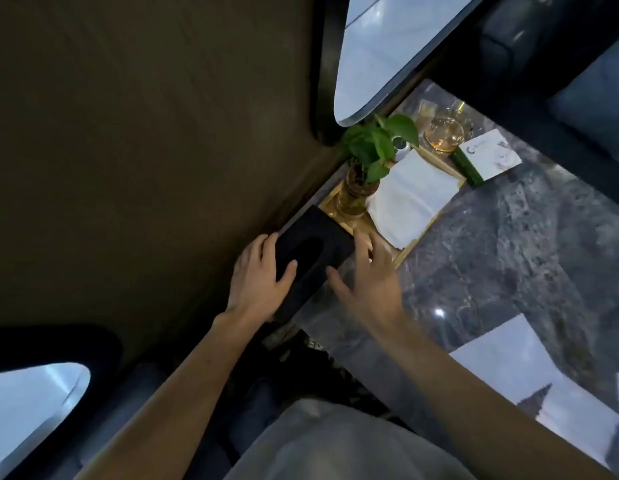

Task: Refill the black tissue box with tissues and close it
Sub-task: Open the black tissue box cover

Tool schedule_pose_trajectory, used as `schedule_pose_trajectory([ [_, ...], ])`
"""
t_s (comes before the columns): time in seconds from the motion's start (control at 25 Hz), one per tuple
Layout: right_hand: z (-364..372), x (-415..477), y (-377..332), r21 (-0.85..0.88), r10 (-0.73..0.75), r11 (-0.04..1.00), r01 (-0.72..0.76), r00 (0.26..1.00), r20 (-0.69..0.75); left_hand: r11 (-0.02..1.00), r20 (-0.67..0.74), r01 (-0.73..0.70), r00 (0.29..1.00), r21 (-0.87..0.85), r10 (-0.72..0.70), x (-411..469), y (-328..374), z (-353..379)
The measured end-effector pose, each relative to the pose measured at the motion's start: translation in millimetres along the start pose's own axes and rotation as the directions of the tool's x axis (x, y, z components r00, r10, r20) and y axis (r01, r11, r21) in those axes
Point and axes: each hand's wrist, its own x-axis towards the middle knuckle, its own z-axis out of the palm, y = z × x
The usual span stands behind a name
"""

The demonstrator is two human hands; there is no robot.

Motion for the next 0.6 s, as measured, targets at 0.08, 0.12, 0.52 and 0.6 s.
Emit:
schedule_pose_trajectory([
  [0.08,13,-1,-7,0.102,0.122,0.987,-0.127,0.991,0.053,0.999,0.036,0.044,0.998,-0.026,-0.043,3,-5,3],
  [0.12,21,-3,-11,0.177,0.202,0.960,-0.216,0.975,0.092,0.998,0.068,0.053,0.996,-0.023,-0.051,5,-10,7],
  [0.52,63,5,-37,0.624,0.556,0.207,-0.754,0.615,0.559,0.977,0.326,0.178,0.936,-0.115,-0.132,36,-21,7],
  [0.6,63,8,-40,0.654,0.495,0.049,-0.754,0.587,0.640,0.960,0.373,0.238,0.912,-0.146,-0.169,41,-23,7],
])
